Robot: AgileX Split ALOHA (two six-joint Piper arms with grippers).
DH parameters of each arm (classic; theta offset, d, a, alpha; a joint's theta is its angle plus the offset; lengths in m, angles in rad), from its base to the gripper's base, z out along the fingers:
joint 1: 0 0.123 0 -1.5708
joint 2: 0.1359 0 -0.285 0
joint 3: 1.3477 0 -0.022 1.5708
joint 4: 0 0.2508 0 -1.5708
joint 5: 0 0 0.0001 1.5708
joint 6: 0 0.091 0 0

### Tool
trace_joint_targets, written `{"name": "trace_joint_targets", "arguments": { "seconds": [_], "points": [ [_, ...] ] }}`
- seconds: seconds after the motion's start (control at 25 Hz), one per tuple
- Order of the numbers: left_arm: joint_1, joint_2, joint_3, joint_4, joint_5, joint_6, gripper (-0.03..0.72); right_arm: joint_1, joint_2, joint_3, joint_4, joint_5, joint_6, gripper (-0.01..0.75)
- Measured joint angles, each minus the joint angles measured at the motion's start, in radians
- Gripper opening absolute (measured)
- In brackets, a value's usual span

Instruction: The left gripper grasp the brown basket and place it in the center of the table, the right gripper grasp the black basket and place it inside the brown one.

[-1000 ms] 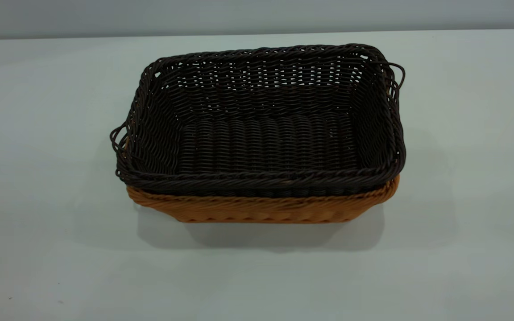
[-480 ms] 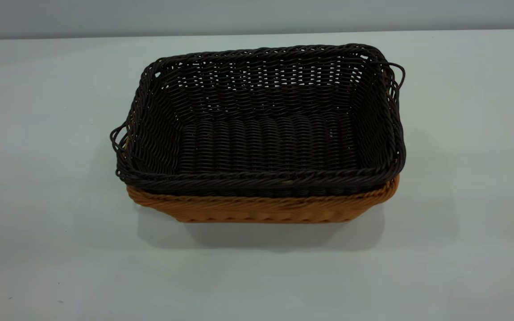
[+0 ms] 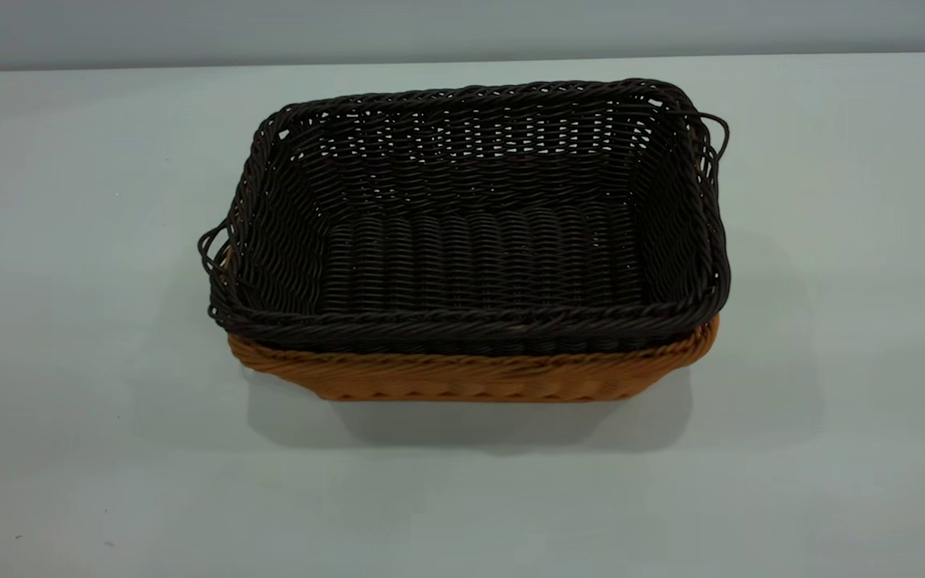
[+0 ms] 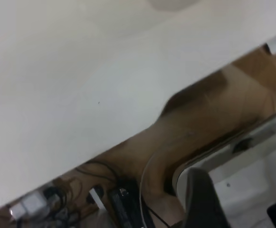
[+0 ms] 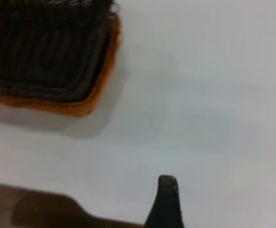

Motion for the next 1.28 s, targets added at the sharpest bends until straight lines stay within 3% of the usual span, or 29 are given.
{"name": "trace_joint_targets", "arguments": {
  "seconds": [0.2, 0.44, 0.76, 1.28],
  "points": [
    [0.214, -0.042, 0.0, 0.001, 0.0, 0.0, 0.414, -0.13, -0.065, 0.0, 0.001, 0.0, 0.0, 0.555],
    [0.331, -0.193, 0.0, 0.001, 0.002, 0.0, 0.414, -0.137, -0.175, 0.0, 0.001, 0.004, 0.0, 0.555],
    [0.356, -0.457, 0.0, 0.002, 0.017, 0.0, 0.414, -0.144, -0.175, 0.0, 0.0, 0.004, 0.0, 0.555],
    [0.356, -0.471, 0.0, 0.001, 0.025, -0.002, 0.414, -0.144, -0.175, 0.0, 0.0, 0.004, 0.0, 0.553]
  ]
}}
